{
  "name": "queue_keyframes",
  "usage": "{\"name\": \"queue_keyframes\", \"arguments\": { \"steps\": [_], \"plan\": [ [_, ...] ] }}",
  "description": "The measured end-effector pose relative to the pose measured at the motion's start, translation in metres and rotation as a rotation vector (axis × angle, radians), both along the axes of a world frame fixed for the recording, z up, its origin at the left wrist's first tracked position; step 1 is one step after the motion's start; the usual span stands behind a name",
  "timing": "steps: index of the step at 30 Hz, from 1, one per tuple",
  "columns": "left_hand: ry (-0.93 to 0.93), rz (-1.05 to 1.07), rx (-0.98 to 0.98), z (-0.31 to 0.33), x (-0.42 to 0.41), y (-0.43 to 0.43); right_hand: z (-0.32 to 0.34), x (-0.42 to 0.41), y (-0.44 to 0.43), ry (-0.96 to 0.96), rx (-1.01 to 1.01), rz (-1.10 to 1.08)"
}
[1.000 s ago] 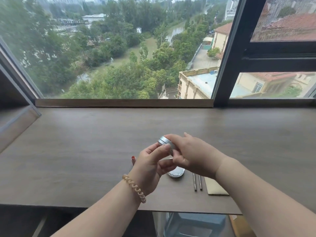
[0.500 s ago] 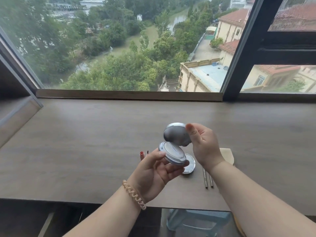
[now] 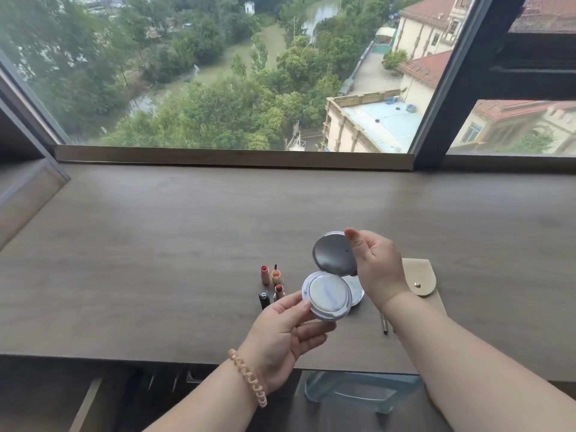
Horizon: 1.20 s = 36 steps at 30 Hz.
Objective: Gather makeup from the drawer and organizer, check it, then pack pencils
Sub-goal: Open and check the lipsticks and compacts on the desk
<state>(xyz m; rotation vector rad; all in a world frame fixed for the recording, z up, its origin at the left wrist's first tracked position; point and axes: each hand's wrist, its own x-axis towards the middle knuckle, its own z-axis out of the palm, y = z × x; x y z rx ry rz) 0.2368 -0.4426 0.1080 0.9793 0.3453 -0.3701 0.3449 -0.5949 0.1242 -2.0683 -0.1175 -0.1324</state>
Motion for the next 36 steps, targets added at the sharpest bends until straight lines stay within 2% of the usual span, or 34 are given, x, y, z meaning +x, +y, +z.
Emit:
{"name": "queue_keyframes", "arguments": {
  "steps": [4,10,17,23,27,32,36],
  "plan": [
    [0.037,0.013,0.090,-0.008,0.000,-0.004,-0.013,0.005,0.001,0.079,0.037,0.024],
    [0.257,0.138,0.092,-0.032,0.005,-0.017,-0.034,-0.006,-0.002,0.275,0.145,0.056],
    [0.357,0.205,0.172,-0.058,0.023,-0.036,-0.080,-0.037,-0.008,0.430,-0.068,0.111],
    [0.363,0.348,0.195,-0.073,0.040,-0.040,-0.095,-0.044,0.009,0.334,-0.310,0.145],
    [0.415,0.357,0.268,-0.083,0.045,-0.041,-0.097,-0.046,0.015,0.275,-0.519,0.205],
    [0.421,0.374,0.365,-0.098,0.047,-0.040,-0.102,-0.049,0.011,0.162,-0.562,0.238],
    [0.420,0.368,0.475,-0.100,0.045,-0.041,-0.104,-0.042,-0.005,0.091,-0.591,0.146]
  ]
}}
